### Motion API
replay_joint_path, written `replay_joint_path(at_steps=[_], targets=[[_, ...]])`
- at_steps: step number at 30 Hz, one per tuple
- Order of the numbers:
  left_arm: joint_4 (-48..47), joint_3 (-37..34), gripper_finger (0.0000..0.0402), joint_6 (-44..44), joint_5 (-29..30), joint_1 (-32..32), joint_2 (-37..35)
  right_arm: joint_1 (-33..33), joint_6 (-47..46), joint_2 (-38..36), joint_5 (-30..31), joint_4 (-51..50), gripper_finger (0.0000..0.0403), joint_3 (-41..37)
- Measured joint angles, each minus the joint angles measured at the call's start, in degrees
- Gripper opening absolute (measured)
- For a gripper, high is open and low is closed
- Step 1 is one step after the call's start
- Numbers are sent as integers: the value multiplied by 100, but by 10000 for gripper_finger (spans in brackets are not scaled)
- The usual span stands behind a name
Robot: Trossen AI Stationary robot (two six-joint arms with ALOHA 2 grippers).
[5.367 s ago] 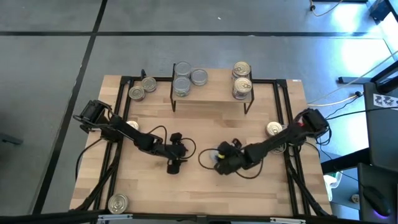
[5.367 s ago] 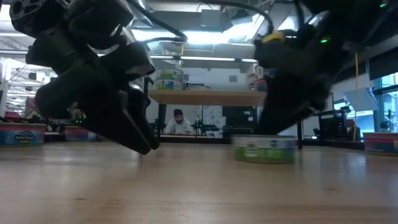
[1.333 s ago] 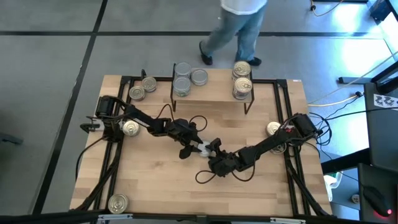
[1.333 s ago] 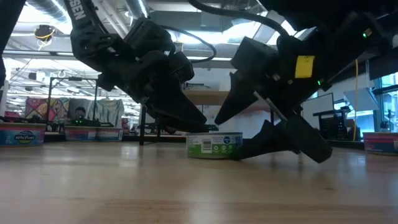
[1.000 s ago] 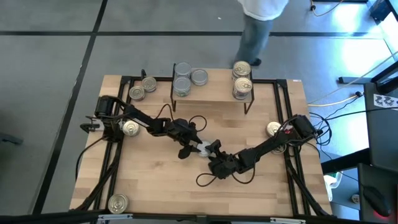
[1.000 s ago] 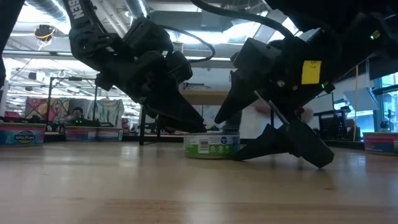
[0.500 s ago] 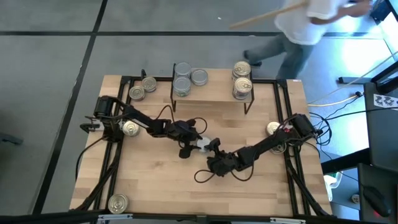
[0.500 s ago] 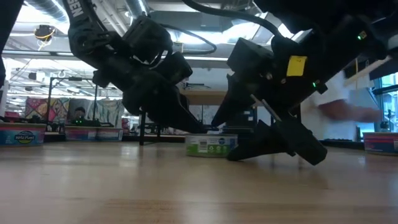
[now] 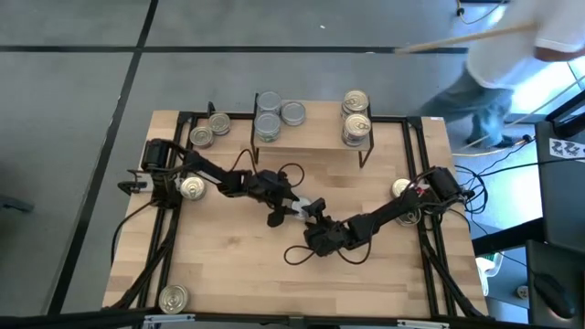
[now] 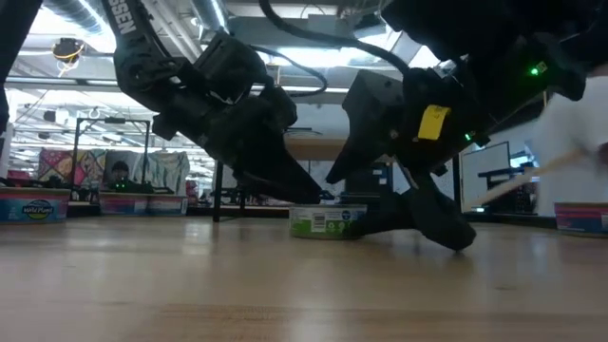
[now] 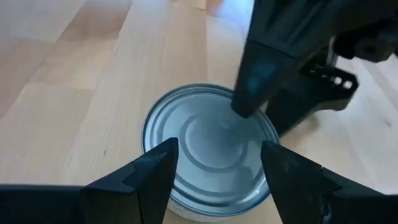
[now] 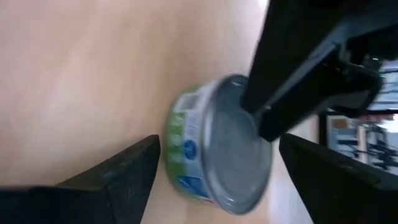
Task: Stack canned seafood by type on shelf
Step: Stack the green white tuna can on top of the other green white tuna can on the shelf
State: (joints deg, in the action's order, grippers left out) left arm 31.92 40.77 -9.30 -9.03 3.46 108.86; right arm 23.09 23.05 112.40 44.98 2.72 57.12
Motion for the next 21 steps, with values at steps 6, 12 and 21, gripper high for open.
replay_joint_path(at_steps=[6,12,21], targets=[[46,0,233,-486,-312,161,0,-4,144,0,-162,-6,335,0],[101,-4,233,-726,-339,195,0,-95,150,1,-213,-157,335,13],[144,-7,233,-885,-414,199,9,-394,370,59,-260,-265,335,22]])
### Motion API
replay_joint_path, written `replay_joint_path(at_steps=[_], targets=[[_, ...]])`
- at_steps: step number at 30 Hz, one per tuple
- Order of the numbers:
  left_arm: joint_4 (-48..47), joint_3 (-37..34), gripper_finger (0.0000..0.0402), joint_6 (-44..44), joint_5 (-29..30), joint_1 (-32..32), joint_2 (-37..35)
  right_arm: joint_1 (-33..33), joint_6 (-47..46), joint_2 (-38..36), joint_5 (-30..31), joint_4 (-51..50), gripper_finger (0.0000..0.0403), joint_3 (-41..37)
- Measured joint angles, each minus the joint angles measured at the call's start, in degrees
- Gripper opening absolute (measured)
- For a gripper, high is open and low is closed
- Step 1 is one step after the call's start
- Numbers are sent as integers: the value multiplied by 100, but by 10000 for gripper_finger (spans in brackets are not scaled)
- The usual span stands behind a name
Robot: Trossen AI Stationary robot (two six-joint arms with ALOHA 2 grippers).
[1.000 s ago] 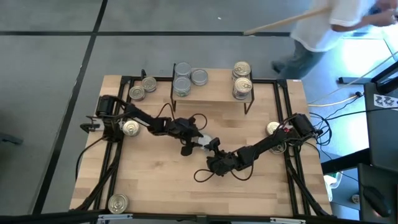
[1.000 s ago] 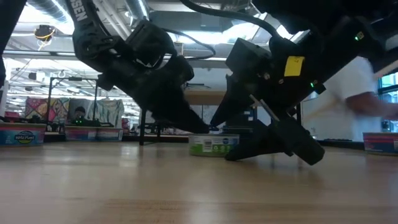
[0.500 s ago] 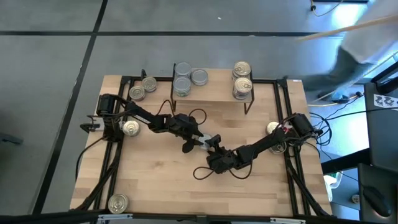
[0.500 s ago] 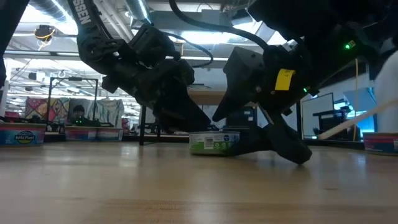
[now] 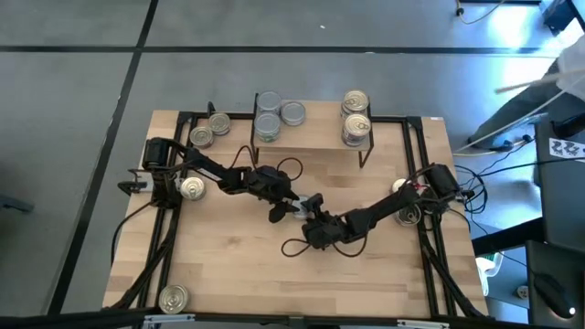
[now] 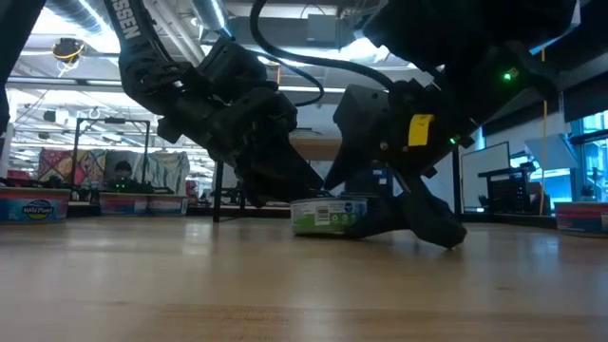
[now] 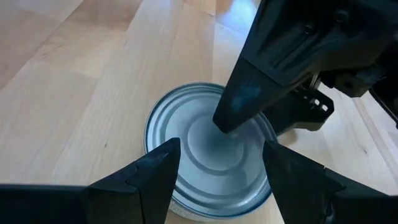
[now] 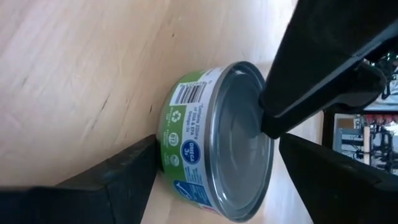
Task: Stack canned seafood by type on shelf
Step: Stack the green white tuna can on top of the other green white tuna can on the shelf
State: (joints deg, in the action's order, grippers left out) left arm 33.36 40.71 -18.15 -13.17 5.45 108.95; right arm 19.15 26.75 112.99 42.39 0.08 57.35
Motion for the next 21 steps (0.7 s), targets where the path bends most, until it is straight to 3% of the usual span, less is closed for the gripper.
replay_joint_path(at_steps=[9,12,18,21], targets=[[2,-1,233,27,-59,4,0,-115,195,123,14,66,324,-7],[2,-4,233,39,-57,2,0,-124,160,125,-61,96,287,-12],[11,-4,233,188,-14,4,0,-111,-400,125,-34,107,166,-18],[64,-8,233,175,-37,7,2,-104,-537,127,-8,115,162,-18]])
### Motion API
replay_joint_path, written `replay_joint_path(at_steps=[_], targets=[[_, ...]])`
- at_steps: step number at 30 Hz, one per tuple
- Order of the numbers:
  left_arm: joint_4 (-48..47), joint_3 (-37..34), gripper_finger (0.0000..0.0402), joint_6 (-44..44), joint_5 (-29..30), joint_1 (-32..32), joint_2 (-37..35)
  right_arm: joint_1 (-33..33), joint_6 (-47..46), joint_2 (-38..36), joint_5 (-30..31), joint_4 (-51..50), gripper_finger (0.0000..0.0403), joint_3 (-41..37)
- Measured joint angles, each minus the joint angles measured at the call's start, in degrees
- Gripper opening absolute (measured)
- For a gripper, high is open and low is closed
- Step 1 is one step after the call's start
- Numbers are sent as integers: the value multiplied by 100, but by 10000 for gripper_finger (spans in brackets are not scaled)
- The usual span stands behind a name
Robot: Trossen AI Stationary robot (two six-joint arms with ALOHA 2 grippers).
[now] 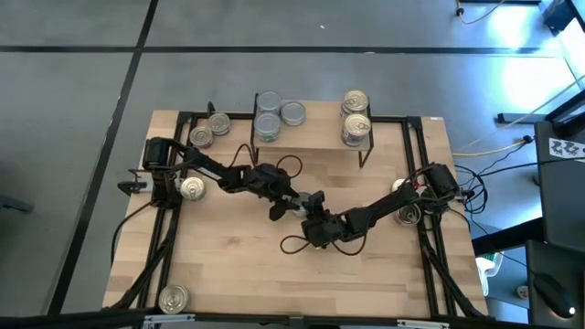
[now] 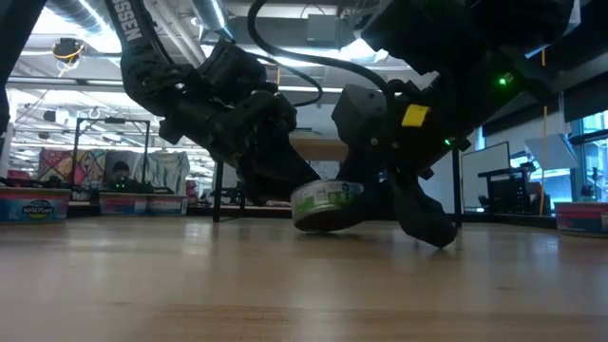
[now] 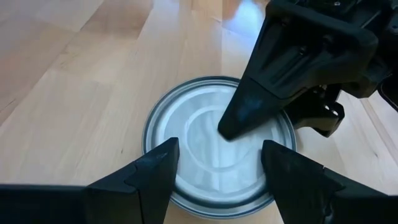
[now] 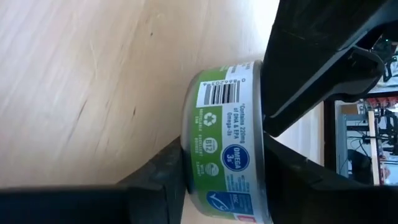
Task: Stack canned seafood by type on shelf
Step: Stack the green white tuna can on top of the other green white tuna can on the shelf
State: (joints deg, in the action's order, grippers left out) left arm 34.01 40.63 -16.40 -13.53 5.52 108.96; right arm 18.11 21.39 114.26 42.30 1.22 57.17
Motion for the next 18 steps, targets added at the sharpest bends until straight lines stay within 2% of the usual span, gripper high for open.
replay_joint_path(at_steps=[10,15,18], targets=[[-211,-24,233,29,123,-9,-367,180,-238,-95,22,23,161,0],[-883,-42,233,262,205,-35,-879,406,-270,-354,51,-118,151,-26],[-1533,-42,233,421,569,-44,-1206,444,-262,-545,-74,-252,143,-26]])
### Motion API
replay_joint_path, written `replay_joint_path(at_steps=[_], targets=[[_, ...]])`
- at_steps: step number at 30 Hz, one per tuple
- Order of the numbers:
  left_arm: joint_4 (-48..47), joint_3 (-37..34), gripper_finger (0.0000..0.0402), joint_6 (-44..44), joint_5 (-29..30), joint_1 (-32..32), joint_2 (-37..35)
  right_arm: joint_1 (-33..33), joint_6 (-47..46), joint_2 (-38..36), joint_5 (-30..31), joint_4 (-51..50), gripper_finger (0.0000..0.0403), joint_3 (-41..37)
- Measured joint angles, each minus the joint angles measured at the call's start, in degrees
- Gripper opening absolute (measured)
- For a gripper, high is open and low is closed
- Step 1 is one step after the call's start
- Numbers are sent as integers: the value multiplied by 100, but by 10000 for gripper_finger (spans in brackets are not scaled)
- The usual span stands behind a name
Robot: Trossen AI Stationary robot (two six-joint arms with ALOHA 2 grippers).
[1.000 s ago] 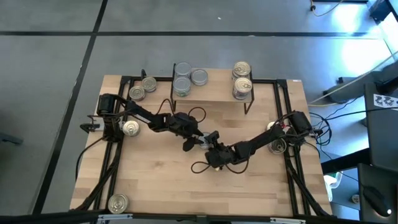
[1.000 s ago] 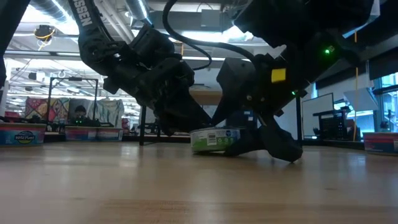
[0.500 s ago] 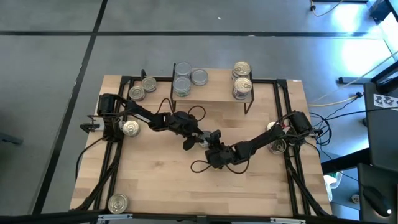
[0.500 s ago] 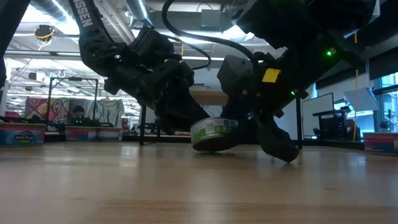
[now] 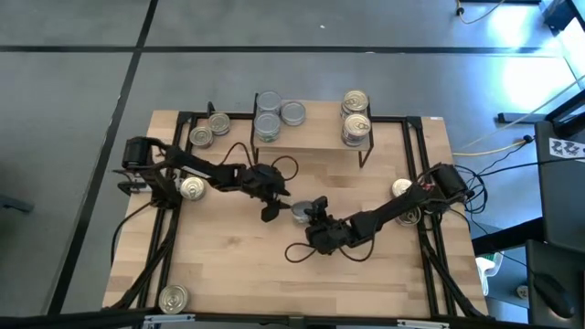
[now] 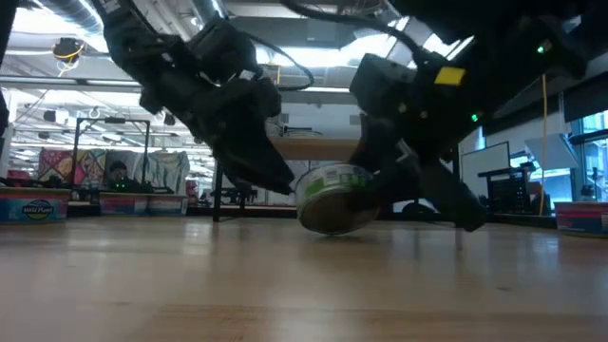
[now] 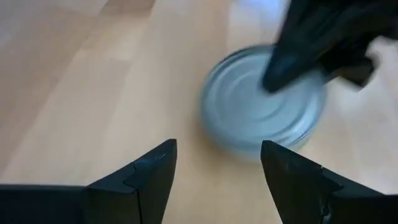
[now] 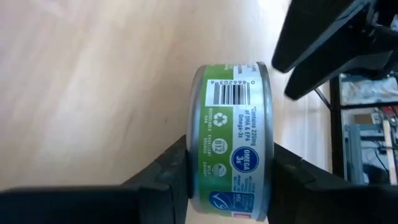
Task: Stack canned seafood by type on shelf
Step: Stack the green white tuna can on top of the other green white tuna can on the shelf
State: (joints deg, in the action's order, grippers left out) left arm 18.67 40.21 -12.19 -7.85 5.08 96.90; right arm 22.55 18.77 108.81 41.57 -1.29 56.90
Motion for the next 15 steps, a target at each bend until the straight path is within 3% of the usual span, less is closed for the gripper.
replay_joint_path(at_steps=[8,15], targets=[[-1828,7,233,122,948,-338,-731,-102,447,-577,191,-222,143,0],[-1886,-601,233,-54,1583,-967,-1614,-420,1325,-1331,563,-168,143,53]])
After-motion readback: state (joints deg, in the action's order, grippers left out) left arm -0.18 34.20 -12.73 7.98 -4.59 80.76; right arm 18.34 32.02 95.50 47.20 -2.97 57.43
